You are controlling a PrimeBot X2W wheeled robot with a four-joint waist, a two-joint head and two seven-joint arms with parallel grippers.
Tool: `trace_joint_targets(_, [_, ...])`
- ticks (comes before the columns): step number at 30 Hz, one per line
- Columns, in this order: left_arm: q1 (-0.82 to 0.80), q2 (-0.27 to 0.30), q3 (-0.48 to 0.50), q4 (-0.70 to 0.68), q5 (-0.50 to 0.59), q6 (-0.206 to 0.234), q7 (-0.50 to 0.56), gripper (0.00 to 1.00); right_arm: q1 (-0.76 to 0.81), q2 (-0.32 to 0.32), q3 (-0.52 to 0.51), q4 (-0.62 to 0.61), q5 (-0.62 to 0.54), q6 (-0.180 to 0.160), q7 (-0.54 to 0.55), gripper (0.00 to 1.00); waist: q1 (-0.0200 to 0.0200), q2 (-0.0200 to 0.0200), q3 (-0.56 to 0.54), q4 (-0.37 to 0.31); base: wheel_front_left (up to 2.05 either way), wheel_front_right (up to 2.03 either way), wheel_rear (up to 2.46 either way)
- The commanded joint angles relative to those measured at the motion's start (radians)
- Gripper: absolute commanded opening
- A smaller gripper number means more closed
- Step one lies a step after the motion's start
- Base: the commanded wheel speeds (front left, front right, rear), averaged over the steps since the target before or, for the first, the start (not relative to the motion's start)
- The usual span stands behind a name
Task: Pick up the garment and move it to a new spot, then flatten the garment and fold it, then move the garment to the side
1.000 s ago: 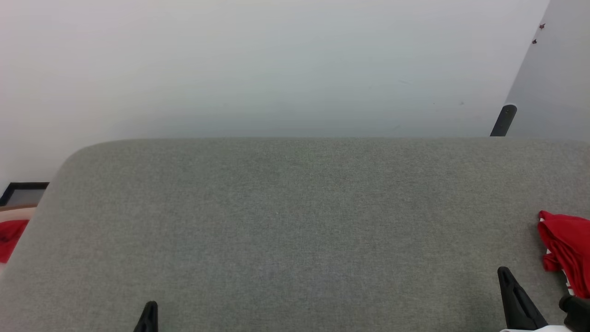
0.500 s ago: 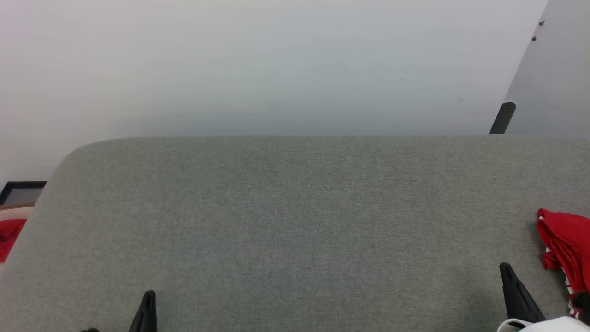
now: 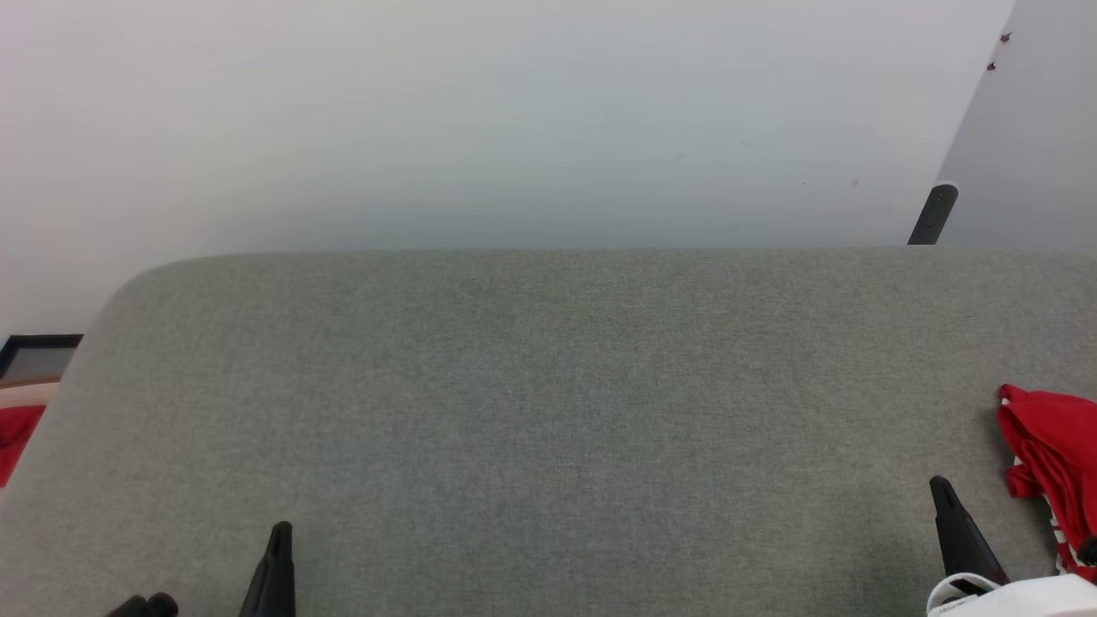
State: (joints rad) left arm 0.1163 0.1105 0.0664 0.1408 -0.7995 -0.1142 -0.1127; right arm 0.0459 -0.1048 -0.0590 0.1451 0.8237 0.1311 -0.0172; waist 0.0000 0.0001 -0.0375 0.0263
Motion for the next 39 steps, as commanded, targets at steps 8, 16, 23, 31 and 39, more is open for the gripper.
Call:
trace_joint_targets(8, [-0.049, -0.003, 0.011, 0.004, -0.112, -0.006, 0.03, 0.0, -0.047, 0.006, -0.012, 0.003, 0.113, 0.0, 0.017, 0.0, 0.0, -0.0001, 0.003, -0.002, 0.0, 0.0, 0.0])
trace_joint_targets(16, [-0.072, -0.011, 0.016, 0.017, -0.204, -0.008, 0.055, 0.0, -0.062, 0.013, -0.018, 0.016, 0.202, 0.0, 0.032, 0.0, 0.0, -0.0001, 0.007, -0.004, 0.0, 0.0, 0.0])
trace_joint_targets(23, [-0.092, -0.017, 0.02, 0.028, -0.278, -0.009, 0.077, 0.0, -0.073, 0.018, -0.023, 0.026, 0.274, 0.0, 0.044, 0.0, 0.0, -0.0001, 0.01, -0.006, 0.0, 0.0, 0.0])
trace_joint_targets(31, [-0.113, -0.023, 0.025, 0.039, -0.358, -0.01, 0.1, 0.0, -0.089, 0.024, -0.028, 0.036, 0.349, 0.0, 0.058, 0.0, 0.0, -0.0001, 0.014, -0.009, 0.0, 0.0, 0.0])
trace_joint_targets(39, [-0.132, -0.029, 0.029, 0.049, -0.432, -0.011, 0.12, 0.0, -0.1, 0.029, -0.032, 0.046, 0.42, 0.0, 0.07, 0.0, 0.0, -0.0001, 0.017, -0.011, 0.0, 0.0, 0.0])
